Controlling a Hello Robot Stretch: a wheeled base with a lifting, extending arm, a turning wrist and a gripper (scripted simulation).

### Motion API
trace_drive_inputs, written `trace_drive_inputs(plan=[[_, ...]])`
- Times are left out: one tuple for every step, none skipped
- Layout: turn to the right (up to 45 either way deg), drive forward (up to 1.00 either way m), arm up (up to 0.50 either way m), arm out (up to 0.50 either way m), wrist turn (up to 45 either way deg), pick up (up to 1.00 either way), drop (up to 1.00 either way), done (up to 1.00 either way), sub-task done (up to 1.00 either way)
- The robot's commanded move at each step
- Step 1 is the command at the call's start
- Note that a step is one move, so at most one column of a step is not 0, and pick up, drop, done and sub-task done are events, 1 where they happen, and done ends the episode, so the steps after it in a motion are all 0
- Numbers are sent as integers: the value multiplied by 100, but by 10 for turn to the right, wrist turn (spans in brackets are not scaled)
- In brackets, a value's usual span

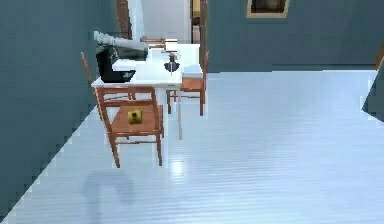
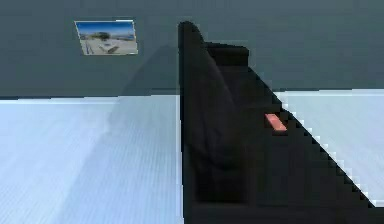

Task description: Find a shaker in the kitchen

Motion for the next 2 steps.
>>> trace_drive_inputs(plan=[[330,0,0,0,0,0,0,0,0],[0,100,0,0,0,0,0,0,0]])
